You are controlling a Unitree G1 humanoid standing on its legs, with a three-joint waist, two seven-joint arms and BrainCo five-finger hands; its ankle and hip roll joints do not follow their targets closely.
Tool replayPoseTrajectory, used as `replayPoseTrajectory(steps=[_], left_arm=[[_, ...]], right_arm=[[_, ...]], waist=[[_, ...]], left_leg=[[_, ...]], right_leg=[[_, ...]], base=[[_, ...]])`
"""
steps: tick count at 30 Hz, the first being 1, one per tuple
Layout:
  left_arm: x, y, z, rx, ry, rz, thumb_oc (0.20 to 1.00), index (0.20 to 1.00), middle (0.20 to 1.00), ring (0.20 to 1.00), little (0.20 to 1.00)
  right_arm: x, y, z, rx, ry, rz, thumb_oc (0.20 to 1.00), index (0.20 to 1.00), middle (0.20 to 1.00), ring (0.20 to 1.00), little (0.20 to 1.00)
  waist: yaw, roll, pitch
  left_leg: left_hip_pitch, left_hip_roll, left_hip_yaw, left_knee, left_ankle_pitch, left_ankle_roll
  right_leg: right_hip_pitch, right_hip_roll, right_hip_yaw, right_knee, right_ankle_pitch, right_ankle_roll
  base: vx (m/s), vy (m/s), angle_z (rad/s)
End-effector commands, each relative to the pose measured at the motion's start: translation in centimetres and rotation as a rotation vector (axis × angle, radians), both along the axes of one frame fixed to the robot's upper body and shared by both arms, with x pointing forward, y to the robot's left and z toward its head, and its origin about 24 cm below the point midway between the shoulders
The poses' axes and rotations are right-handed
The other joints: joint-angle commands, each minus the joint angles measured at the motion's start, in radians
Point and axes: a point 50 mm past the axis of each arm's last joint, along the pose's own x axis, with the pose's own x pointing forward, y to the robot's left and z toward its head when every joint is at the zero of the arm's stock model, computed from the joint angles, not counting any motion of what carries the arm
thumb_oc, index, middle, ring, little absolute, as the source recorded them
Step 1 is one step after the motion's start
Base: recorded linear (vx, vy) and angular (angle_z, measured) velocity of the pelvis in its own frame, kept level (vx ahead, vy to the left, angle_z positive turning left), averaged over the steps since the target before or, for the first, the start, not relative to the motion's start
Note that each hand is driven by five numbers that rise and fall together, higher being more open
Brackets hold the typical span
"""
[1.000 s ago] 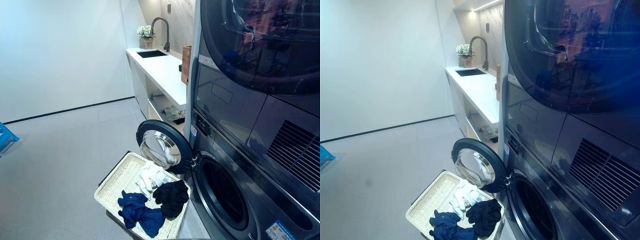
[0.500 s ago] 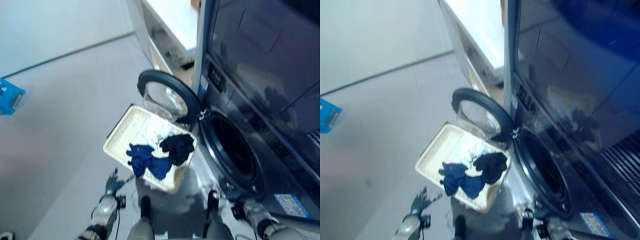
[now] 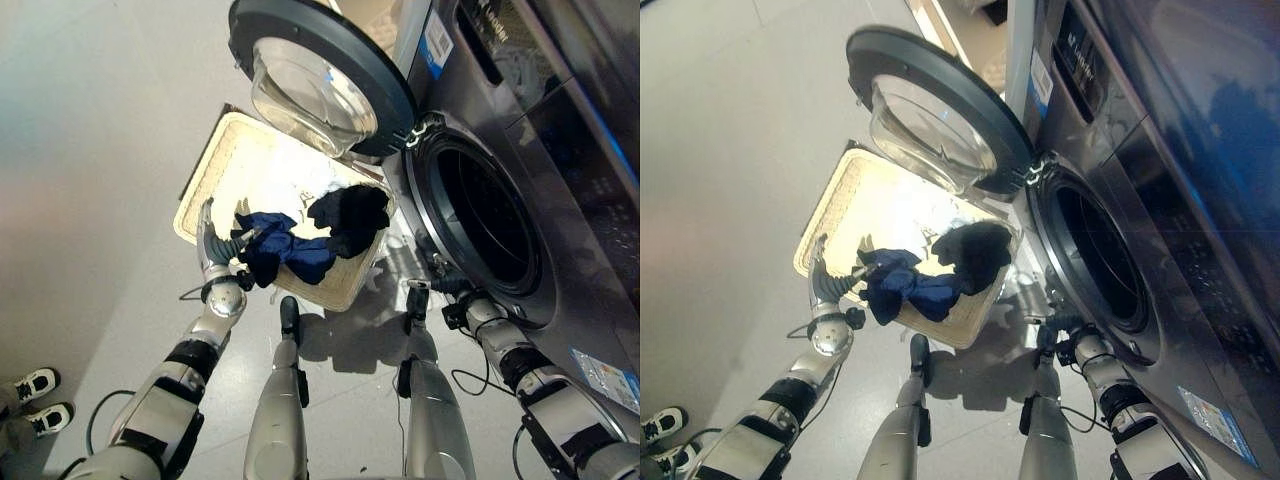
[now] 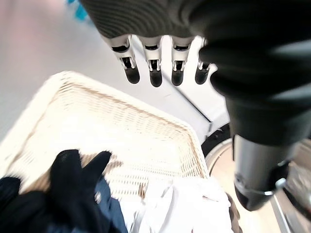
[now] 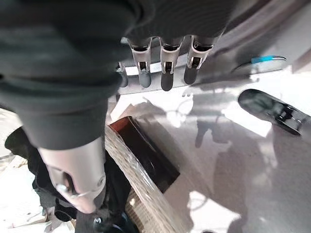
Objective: Put the clothes into the washing machine.
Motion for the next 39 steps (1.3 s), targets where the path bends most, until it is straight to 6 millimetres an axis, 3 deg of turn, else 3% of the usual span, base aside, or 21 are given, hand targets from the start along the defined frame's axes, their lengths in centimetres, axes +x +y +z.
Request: replayPoseTrajectory(steps=[1,7,14,19,28,39], left_arm=[[0.3,0.8,2.8,0.217,-0.116,0.045,1.0,1.0,1.0,1.0,1.0],[1.8,0.4,5.7,0.469,-0.122,0.049,1.0,1.0,1.0,1.0,1.0],[2.9,1.2,6.5,0.682,-0.024,0.083,1.0,1.0,1.0,1.0,1.0],[3.2,2.1,6.8,0.713,0.024,0.114,1.0,1.0,1.0,1.0,1.0],[2.9,4.0,5.5,0.713,0.103,0.224,1.0,1.0,1.0,1.0,1.0],[2.5,5.1,4.1,0.68,0.173,0.334,1.0,1.0,1.0,1.0,1.0]], right_arm=[[0.8,0.5,2.8,-0.029,-0.13,0.027,1.0,1.0,1.0,1.0,1.0],[1.8,0.9,5.9,-0.064,-0.24,0.051,1.0,1.0,1.0,1.0,1.0],[1.9,1.6,7.6,-0.136,-0.341,0.055,1.0,1.0,1.0,1.0,1.0],[2.1,1.5,8.1,-0.174,-0.372,0.047,1.0,1.0,1.0,1.0,1.0],[2.5,1.1,8.7,-0.182,-0.41,0.015,1.0,1.0,1.0,1.0,1.0],[2.6,1.7,8.8,-0.165,-0.434,0.014,1.0,1.0,1.0,1.0,1.0]], waist=[[-0.008,-0.034,-0.018],[-0.031,-0.03,-0.018],[-0.056,-0.019,-0.018],[-0.062,-0.012,-0.018],[-0.057,-0.01,-0.018],[-0.05,-0.016,-0.018]], left_leg=[[-0.161,-0.012,-0.116,0.113,-0.005,0.077],[-0.283,-0.04,-0.14,0.196,-0.013,0.08],[-0.388,-0.063,-0.151,0.273,-0.022,0.088],[-0.428,-0.072,-0.151,0.287,-0.02,0.09],[-0.484,-0.081,-0.161,0.296,-0.012,0.094],[-0.494,-0.087,-0.173,0.27,0.001,0.093]], right_leg=[[-0.132,-0.038,0.043,0.204,-0.083,0.024],[-0.245,-0.02,0.055,0.268,-0.089,0.022],[-0.345,0.001,0.082,0.334,-0.102,0.015],[-0.382,0.01,0.086,0.347,-0.103,0.011],[-0.436,0.023,0.081,0.354,-0.1,0.006],[-0.447,0.026,0.069,0.338,-0.09,0.007]], base=[[-0.02,-0.013,0.05],[0.0,-0.003,0.02],[0.01,0.033,-0.04],[-0.01,0.024,0.02],[0.0,0.0,0.0],[0.0,-0.006,0.01]])
